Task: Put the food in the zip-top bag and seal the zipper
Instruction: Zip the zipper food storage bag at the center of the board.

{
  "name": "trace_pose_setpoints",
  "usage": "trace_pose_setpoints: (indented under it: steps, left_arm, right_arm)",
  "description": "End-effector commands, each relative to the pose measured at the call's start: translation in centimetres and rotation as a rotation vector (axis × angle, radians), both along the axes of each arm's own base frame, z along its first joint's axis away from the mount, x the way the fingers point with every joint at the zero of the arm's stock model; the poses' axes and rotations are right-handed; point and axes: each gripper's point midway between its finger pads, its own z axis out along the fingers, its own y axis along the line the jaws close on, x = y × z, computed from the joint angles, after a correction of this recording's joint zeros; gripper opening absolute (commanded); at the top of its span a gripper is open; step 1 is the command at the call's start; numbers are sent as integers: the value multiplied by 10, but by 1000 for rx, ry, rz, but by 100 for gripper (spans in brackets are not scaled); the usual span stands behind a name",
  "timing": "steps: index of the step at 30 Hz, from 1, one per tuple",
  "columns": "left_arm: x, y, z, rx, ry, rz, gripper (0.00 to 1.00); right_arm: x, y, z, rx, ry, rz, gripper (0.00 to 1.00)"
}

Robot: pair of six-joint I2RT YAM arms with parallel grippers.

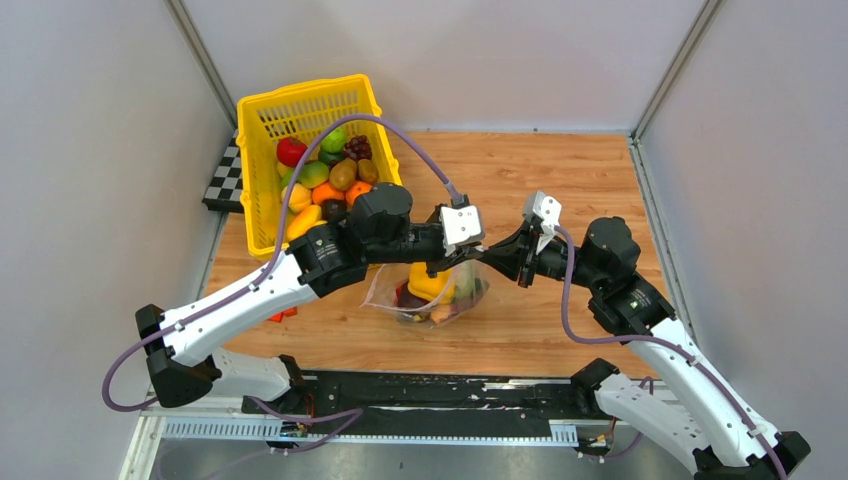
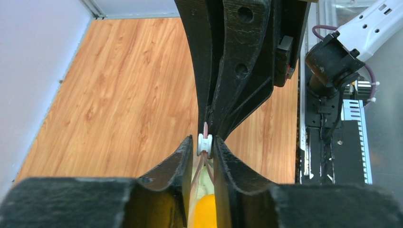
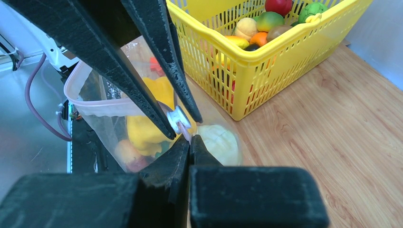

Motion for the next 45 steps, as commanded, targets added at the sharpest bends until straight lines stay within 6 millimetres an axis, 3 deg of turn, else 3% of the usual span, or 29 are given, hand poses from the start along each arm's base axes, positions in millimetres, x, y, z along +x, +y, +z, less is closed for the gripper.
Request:
trace_pose_setpoints:
  steps: [1, 7, 12, 34, 42, 43, 44, 45]
  left_arm:
    - [-3, -2, 22, -44, -36, -20, 26]
    - [-4, 2, 28, -67, -44, -13, 8]
    - [-4, 7, 22, -51, -36, 7, 3]
    - [-6, 65, 3, -32, -29, 177, 0]
    - [-17, 61, 7, -112, 0, 133, 0]
    - [-17, 58, 7, -110, 5, 123, 0]
    - [-18, 56, 8, -112, 8, 114, 0]
    - [-18, 53, 7, -111, 12, 107, 0]
  right_arm:
    - [-4, 0, 22, 43, -65, 16, 0]
    - [-2, -2, 20, 38, -64, -1, 0]
    - [4, -7, 22, 50, -67, -56, 0]
    - [10, -20, 18, 80, -70, -156, 0]
    - [-15, -9, 16, 71, -113, 12, 0]
    - [-21, -6, 17, 65, -125, 54, 2]
    - [-25, -4, 17, 60, -131, 87, 10]
    - [-27, -2, 18, 57, -135, 108, 26]
